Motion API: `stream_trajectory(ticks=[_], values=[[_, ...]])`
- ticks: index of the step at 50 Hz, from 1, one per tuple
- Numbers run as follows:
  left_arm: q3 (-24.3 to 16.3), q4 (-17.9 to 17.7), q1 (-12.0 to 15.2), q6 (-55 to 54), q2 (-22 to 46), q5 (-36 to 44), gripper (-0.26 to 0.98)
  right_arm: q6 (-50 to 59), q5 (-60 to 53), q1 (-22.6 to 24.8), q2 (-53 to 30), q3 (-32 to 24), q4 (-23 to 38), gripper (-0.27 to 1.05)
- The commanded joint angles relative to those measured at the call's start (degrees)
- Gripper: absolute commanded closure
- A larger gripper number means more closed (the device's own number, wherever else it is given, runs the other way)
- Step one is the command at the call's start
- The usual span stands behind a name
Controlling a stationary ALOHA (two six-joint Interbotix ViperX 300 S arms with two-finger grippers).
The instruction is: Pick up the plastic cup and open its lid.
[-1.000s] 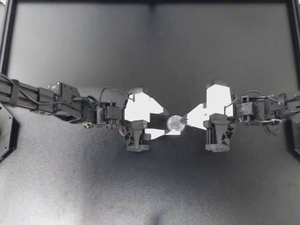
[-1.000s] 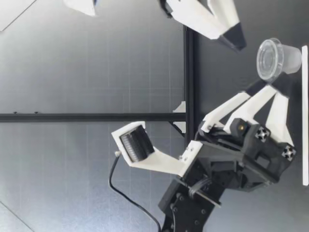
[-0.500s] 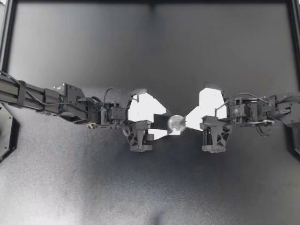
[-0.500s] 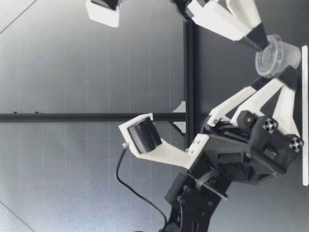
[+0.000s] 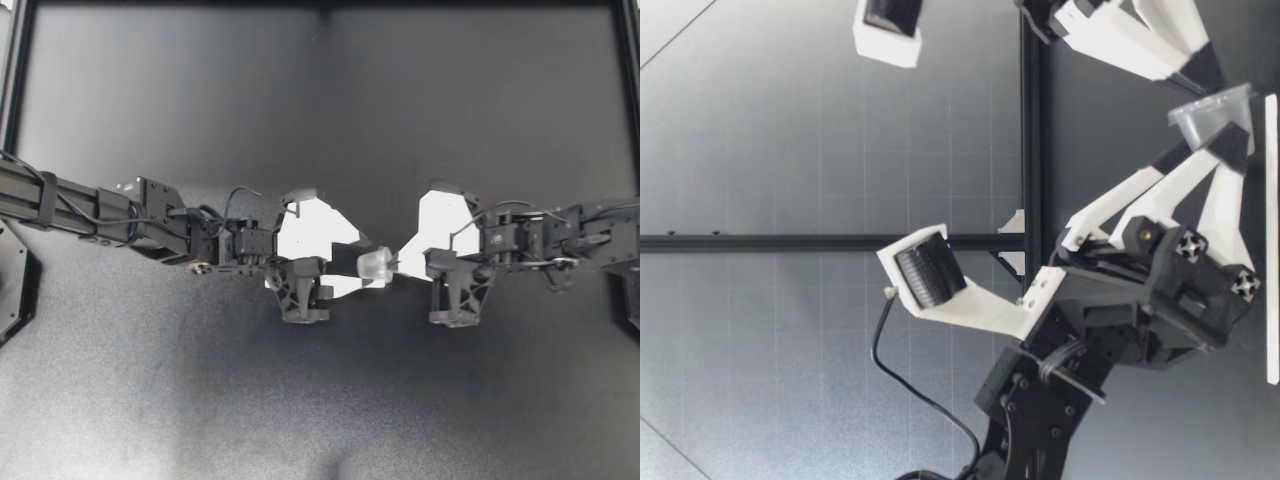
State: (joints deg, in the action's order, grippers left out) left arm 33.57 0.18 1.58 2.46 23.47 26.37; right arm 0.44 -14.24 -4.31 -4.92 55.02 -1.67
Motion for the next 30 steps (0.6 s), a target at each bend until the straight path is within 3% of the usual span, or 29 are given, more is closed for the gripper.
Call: stream_trajectory(ticks=[1, 18, 30], values=[[-1.1, 0.2, -0.3, 0.0, -0.8, -0.3, 0.18, -0.1, -0.3, -0.4, 0.4, -1.4, 0.0, 0.97], [-1.4, 0.1, -0.5, -0.1, -0.4, -0.9, 0.19, -0.2, -0.3, -0.4, 0.5, -1.8, 0.1, 0.97], [-1.8, 0.1, -0.5, -0.1, 0.0, -1.7, 0.46, -0.1, -0.3, -0.4, 0.9, -1.8, 0.1, 0.97]])
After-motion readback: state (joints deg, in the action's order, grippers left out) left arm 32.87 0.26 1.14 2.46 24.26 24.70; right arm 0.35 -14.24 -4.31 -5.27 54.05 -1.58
